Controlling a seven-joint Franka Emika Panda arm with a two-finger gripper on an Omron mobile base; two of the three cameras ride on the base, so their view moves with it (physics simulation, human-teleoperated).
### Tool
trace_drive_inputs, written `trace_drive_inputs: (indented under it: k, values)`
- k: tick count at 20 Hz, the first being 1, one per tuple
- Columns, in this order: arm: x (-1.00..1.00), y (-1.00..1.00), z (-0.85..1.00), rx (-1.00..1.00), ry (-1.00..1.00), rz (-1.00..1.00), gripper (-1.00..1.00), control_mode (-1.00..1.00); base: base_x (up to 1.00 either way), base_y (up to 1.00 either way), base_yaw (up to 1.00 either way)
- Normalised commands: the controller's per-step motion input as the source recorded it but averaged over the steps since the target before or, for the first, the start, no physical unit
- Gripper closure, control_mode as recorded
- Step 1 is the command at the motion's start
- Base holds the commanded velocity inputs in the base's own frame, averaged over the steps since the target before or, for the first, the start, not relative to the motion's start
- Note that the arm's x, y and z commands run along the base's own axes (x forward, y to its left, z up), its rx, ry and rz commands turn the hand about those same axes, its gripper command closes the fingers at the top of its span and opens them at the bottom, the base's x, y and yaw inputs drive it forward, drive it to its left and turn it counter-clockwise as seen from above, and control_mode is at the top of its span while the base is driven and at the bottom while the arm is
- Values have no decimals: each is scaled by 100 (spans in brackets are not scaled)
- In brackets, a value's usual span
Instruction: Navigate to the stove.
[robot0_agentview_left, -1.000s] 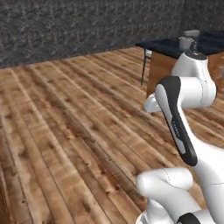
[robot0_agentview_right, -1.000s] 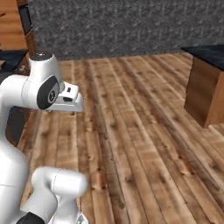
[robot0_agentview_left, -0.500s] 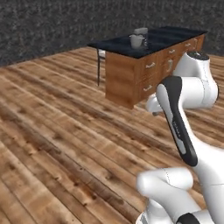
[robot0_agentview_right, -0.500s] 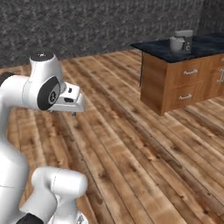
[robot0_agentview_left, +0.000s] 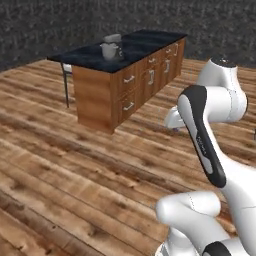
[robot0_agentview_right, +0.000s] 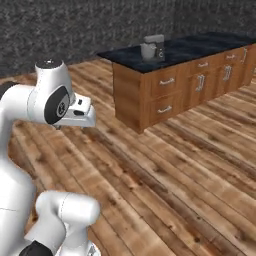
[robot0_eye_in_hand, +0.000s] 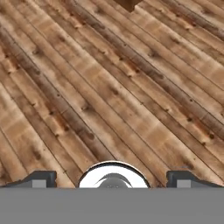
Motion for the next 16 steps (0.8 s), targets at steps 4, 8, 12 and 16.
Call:
trace_drive_inputs:
  k: [4, 8, 12, 16]
  values:
    - [0, 0, 0, 0, 0, 0, -100, 100, -1, 6, -91]
    - [0, 0, 0, 0, 0, 0, -100, 100, 0, 18, -81]
    - [0, 0, 0, 0, 0, 0, -100, 100, 8, 40, -68]
    - [0, 0, 0, 0, 0, 0, -100, 100, 78, 75, -27]
